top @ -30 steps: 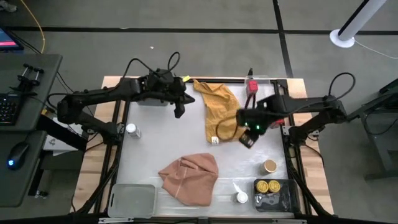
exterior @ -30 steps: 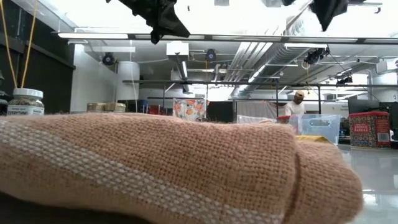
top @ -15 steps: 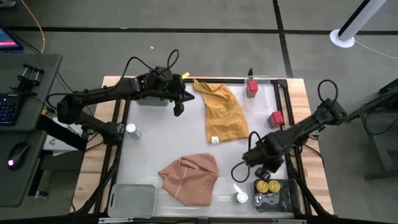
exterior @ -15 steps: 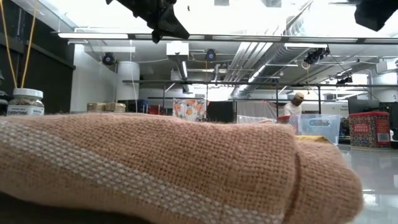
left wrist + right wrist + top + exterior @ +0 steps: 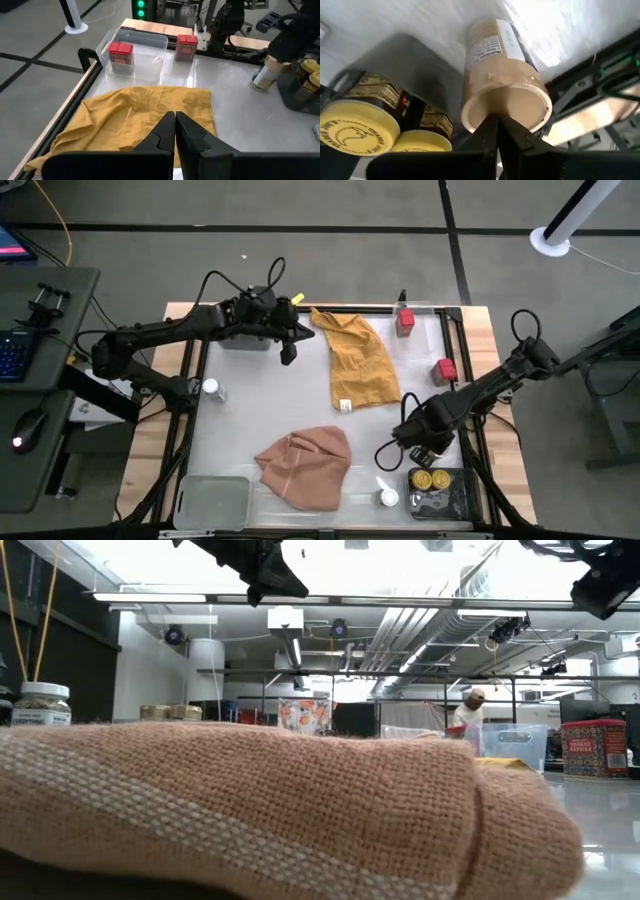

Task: Sort spices by type
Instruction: Put the brown seasoning bottle into the top left black bin

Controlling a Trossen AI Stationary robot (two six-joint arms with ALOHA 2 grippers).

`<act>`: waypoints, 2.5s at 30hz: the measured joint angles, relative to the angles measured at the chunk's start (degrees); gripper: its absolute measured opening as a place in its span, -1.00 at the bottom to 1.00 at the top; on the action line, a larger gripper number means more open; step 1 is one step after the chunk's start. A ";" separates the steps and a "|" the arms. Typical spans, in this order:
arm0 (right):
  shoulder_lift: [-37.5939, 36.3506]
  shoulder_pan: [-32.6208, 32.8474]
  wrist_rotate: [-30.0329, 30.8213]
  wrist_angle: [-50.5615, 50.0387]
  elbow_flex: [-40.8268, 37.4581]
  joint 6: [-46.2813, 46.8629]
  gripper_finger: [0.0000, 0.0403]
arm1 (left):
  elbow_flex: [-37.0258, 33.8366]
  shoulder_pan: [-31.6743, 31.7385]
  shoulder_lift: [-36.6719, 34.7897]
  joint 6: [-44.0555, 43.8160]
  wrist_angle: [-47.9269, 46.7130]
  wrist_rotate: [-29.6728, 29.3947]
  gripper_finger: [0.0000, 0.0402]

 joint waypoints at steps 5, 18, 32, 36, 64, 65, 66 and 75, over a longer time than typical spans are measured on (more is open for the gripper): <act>0.35 -5.15 17.41 6.33 2.39 -5.36 -1.00 | 0.00 0.00 -0.75 -0.08 -1.34 0.01 -1.00; 3.26 -17.14 22.87 18.63 5.10 -25.00 -1.00 | 0.06 1.56 -10.71 -0.32 -1.70 -2.76 -1.00; 2.95 -18.97 15.40 13.78 5.85 -26.54 -0.71 | 0.09 2.05 -9.95 -3.16 -2.46 -6.06 -1.00; 3.07 -20.12 15.29 14.61 5.86 -29.61 -0.31 | 0.07 1.95 -8.40 -4.99 -3.79 -5.34 -1.00; 11.02 -13.55 15.27 23.47 -7.06 -36.99 0.63 | 0.02 1.65 -7.50 -6.60 -6.02 -3.34 -1.00; 11.02 -13.55 15.32 24.35 -7.87 -36.34 0.63 | 0.02 1.64 -7.50 -6.60 -6.02 -3.34 -1.00; 11.02 -13.55 15.56 25.22 -8.58 -35.51 0.63 | 0.02 1.64 -7.50 -6.60 -6.02 -3.34 -1.00; 10.96 -14.77 23.07 25.47 -3.22 -38.02 0.36 | 0.00 0.14 -7.79 -6.48 -2.07 -1.74 -1.00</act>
